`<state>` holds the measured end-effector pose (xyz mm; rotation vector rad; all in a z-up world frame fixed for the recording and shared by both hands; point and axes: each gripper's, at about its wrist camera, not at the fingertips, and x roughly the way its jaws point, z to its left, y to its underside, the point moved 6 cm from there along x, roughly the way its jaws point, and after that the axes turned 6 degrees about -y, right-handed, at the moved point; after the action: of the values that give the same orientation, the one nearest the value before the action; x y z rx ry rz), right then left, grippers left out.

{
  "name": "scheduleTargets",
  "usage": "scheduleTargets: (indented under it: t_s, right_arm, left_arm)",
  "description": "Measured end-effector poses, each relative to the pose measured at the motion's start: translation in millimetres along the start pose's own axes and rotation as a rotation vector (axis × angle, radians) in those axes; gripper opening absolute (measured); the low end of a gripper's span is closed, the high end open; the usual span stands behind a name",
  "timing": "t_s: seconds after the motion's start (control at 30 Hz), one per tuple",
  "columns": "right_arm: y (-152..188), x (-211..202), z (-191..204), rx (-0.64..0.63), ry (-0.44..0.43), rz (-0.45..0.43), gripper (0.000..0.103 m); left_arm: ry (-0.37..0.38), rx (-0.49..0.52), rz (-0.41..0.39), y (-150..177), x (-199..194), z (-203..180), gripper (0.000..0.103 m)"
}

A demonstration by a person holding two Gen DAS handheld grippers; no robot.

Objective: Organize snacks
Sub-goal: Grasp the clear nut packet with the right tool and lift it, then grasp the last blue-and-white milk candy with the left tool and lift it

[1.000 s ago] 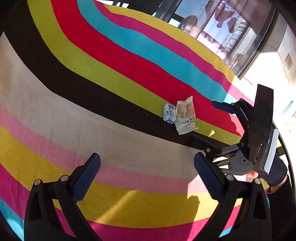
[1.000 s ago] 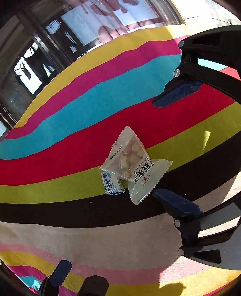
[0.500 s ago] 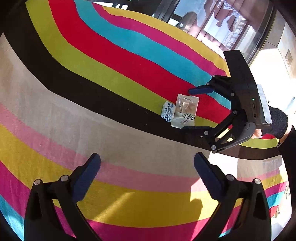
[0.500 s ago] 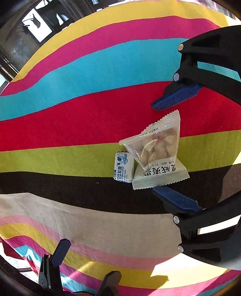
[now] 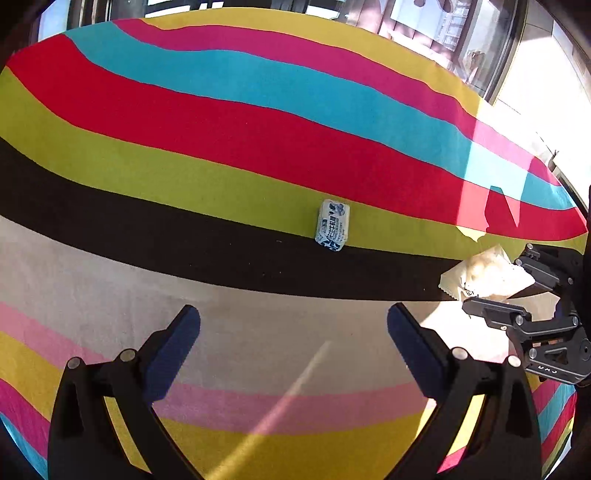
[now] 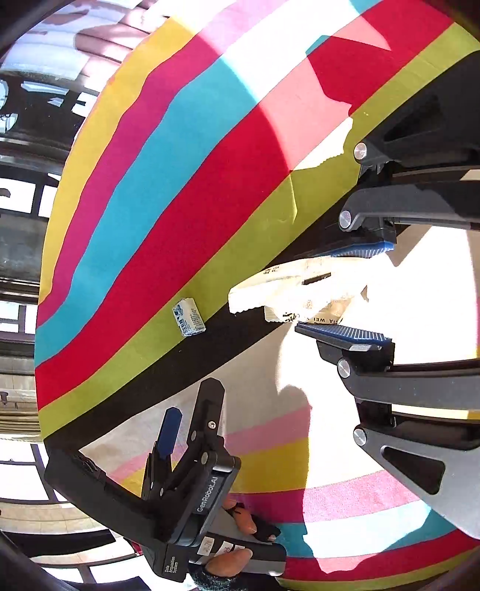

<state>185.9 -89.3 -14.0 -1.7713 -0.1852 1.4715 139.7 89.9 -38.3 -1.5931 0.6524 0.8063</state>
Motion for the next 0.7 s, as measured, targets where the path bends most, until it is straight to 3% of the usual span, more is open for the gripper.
scheduleTargets:
  t_s: [0.1,0.17,0.23,0.3,0.4,0.53,0.63,0.7]
  right_arm:
    - [21.4,-8.3,1.5,0.088,-0.018,0.004,0.031]
    - [29.5,-16.8,3.0,0.102,-0.021,0.002,0.032]
    - [36.9,-26.3,-2.0,0.117,-0.025,-0.01,0.032]
    - [44.4,-33.2,-12.2,0.15,-0.01,-0.021,0.033]
    - [59.2,-37.8,-21.2,0.183,-0.008,-0.037,0.034]
    - [77.2,-37.7,-24.3,0.226,0.012,-0.037,0.035]
    - [73.4,-36.8,-27.2,0.249,0.033,-0.046,0.037]
    - [73.4,-34.6,-28.5,0.264,0.047,-0.038,0.038]
  left_arm:
    - [-0.031,0.074,0.013,-24.6,22.2,-15.0,0.101]
    - [0.027,0.274,0.01,-37.4,30.0,-37.0,0.101]
    - [0.108,0.544,-0.018,-40.7,32.4,-57.1,0.101]
    - [0.237,0.791,-0.025,-34.3,31.5,-66.4,0.101]
    - [0.288,1.035,0.001,-30.7,39.3,-59.9,0.098]
    - [0.376,1.147,0.05,-48.2,50.2,-52.9,0.085]
    - [0.49,1.193,0.098,-48.8,54.2,-48.7,0.073]
    - [0.559,1.217,0.117,-49.1,53.9,-45.6,0.057]
